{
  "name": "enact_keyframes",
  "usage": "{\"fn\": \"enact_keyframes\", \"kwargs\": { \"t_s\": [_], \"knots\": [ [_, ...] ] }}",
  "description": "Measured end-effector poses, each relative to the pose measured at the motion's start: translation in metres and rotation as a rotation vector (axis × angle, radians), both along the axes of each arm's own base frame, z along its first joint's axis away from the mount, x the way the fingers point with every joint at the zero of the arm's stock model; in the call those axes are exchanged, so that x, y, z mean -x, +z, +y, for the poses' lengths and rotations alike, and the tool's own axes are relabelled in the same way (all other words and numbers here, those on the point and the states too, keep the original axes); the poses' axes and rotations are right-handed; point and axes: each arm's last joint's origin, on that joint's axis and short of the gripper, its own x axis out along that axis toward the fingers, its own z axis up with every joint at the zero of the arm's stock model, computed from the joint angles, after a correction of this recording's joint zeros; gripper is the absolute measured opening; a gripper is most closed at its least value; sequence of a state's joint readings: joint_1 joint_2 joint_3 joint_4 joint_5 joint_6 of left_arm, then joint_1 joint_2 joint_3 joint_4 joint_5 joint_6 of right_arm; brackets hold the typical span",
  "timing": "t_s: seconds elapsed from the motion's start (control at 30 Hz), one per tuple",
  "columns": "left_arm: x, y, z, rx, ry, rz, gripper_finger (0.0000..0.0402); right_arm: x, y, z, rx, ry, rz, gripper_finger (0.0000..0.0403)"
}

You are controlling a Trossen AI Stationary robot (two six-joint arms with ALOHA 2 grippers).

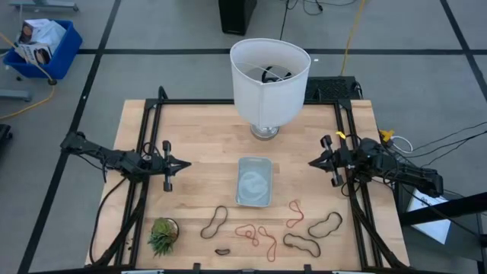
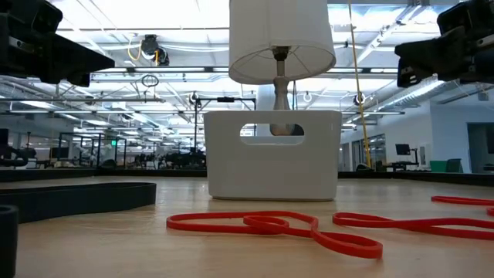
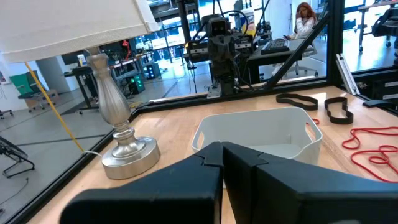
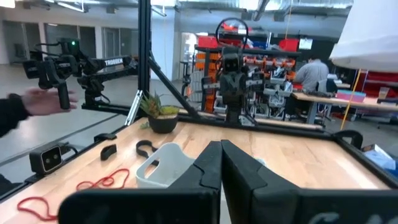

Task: Pick and place rubber bands into bin
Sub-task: Put the black rubber band into the gray bin

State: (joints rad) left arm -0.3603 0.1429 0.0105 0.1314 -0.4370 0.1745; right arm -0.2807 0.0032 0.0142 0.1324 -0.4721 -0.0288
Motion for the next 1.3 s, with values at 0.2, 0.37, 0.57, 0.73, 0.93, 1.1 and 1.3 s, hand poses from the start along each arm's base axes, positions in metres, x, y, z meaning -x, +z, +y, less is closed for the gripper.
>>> {"fn": "enact_keyframes", "kwargs": {
  "t_s": [0.2,0.37,0.57,0.73,0.93,1.1,1.3],
  "knots": [
    [0.000,0.000,0.000,0.000,0.000,0.000,0.0008,0.001,0.004,0.000,-0.008,-0.001,-0.042,0.0000],
    [0.000,0.000,0.000,0.040,0.000,-0.004,0.0008,0.001,0.008,0.000,-0.072,0.016,-0.063,0.0000],
    [0.000,0.008,0.000,0.145,-0.004,-0.085,0.0008,0.001,0.008,0.001,-0.141,0.027,-0.051,0.0000],
    [0.002,0.019,0.001,0.108,0.003,-0.195,0.0008,0.002,0.010,0.001,-0.140,0.028,-0.066,0.0000],
    [0.003,0.025,0.000,-0.010,-0.047,-0.245,0.0008,0.002,0.009,0.001,-0.148,0.031,-0.063,0.0000],
    [0.003,0.029,0.000,-0.057,-0.040,-0.243,0.0008,0.002,0.009,0.001,-0.142,0.029,-0.064,0.0000],
    [0.005,0.038,0.003,-0.074,0.055,-0.285,0.0008,0.002,0.013,0.001,-0.121,0.025,-0.101,0.0004]
  ]
}}
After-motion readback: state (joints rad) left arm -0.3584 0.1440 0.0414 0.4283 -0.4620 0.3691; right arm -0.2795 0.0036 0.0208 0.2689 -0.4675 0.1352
